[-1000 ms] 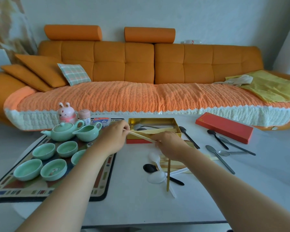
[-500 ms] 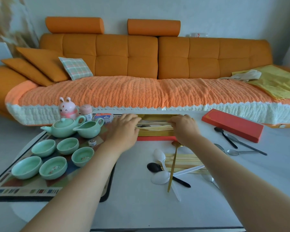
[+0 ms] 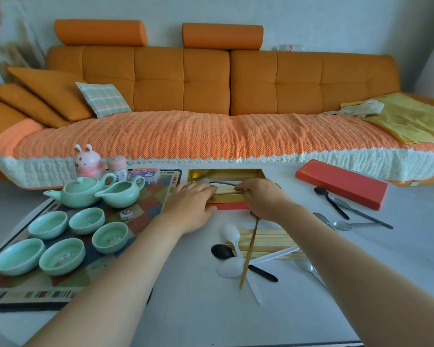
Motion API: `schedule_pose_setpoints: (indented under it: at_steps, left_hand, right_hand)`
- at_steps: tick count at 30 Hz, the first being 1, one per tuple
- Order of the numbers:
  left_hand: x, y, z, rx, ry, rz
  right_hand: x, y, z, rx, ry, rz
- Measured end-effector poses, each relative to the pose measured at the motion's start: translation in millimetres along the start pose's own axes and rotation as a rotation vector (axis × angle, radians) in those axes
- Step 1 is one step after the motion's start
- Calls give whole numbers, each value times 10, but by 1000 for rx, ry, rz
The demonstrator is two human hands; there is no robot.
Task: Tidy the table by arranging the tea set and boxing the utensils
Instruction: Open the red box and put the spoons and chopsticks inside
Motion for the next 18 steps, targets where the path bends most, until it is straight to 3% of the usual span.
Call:
schedule_pose_setpoints:
  at_steps: [5,9,11,14,18]
  left_hand:
    - [12,3,12,21,0,-30]
    - [90,66,116,-107,15,229]
    - [142,92,217,-187,72,330]
    - [163,161,382,-131,285,140]
    - [93,270,491,-78,335,-80]
  right_hand:
    - [8,45,38,53,11,27]
    - [31,103,34,217,53,226]
    - [88,172,-26,262,63,198]
    - [105,301,-102,251,120,-41]
    - [92,411,-63,262,282,-113]
Point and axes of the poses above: each hand's wrist, its own y-axis away from the middle knuckle, its own x-axis out of the back of the hand, z = x × y, the point moved 1 cm from there along -y, towards the middle knuckle, and after that the axes turned 3 degrees about y, right-handed, at the moved point
